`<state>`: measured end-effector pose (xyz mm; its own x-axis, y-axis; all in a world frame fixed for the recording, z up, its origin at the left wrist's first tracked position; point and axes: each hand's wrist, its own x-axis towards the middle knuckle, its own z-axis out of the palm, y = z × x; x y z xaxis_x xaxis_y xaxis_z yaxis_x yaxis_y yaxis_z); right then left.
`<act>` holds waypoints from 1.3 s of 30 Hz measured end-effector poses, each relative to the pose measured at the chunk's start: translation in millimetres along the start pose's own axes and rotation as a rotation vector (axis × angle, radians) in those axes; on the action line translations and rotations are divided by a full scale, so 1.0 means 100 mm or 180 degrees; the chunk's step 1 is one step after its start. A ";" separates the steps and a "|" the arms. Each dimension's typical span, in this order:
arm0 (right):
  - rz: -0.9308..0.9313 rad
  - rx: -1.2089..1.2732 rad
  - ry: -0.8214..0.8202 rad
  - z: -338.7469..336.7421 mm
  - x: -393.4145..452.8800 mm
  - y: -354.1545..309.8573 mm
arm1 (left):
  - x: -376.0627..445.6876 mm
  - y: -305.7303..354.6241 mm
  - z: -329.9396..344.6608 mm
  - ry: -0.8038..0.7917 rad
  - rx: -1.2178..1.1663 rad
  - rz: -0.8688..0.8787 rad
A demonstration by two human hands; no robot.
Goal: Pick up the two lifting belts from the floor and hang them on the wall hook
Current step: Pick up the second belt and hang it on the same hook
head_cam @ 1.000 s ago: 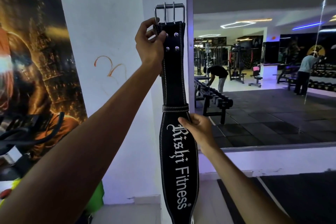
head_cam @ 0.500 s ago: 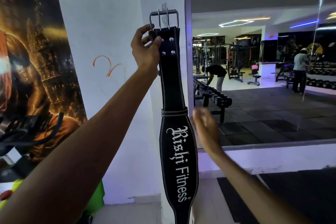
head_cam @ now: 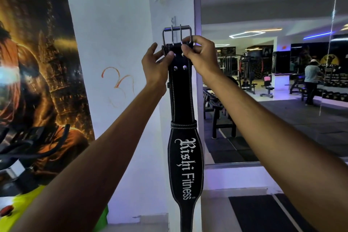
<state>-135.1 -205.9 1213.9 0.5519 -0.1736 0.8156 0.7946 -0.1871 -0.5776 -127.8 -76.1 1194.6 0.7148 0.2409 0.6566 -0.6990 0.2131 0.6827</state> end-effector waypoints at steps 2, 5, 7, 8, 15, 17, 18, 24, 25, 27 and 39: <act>0.0073 0.0170 0.0075 0.06 0.02 0.01 | 0.00 -0.01 -0.07 -0.0159 0.0052 0.0131; 0.0157 0.0377 0.0243 0.13 0.03 0.01 | -0.15 -0.22 -0.21 -0.0451 0.0320 0.0194; 0.0152 0.0378 0.0386 0.13 0.06 0.03 | -0.37 -0.53 -0.34 -0.0733 0.0429 -0.0024; 0.0137 0.0371 0.0452 0.13 0.08 0.04 | -0.48 -0.68 -0.41 -0.0825 0.0451 -0.0165; 0.0267 0.0408 0.0412 0.16 0.00 0.18 | -1.07 -1.13 -0.77 -0.0677 0.0513 -0.0441; 0.0291 0.0381 0.0431 0.15 -0.01 0.24 | -1.21 -1.18 -0.86 -0.0622 0.0394 -0.0553; 0.0303 0.0372 0.0435 0.15 -0.02 0.25 | -1.28 -1.22 -0.91 -0.0581 0.0345 -0.0623; 0.0362 0.0369 0.0430 0.15 -0.08 0.34 | -1.85 -1.69 -1.21 -0.0751 0.0658 -0.1237; 0.0364 0.0350 0.0435 0.15 -0.09 0.35 | -1.95 -1.77 -1.26 -0.0789 0.0713 -0.1323; 0.0345 0.0329 0.0458 0.13 -0.09 0.37 | -2.13 -1.92 -1.36 -0.0970 0.0870 -0.1486; 0.0331 0.0351 0.0365 0.10 -0.06 0.29 | -1.38 -1.65 -1.11 -0.1037 0.1009 -0.0953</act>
<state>-112.6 -201.0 1192.7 0.6051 -0.2967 0.7388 0.7612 -0.0564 -0.6461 -113.9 -39.5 955.3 0.8872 -0.1032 0.4497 -0.4581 -0.0807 0.8852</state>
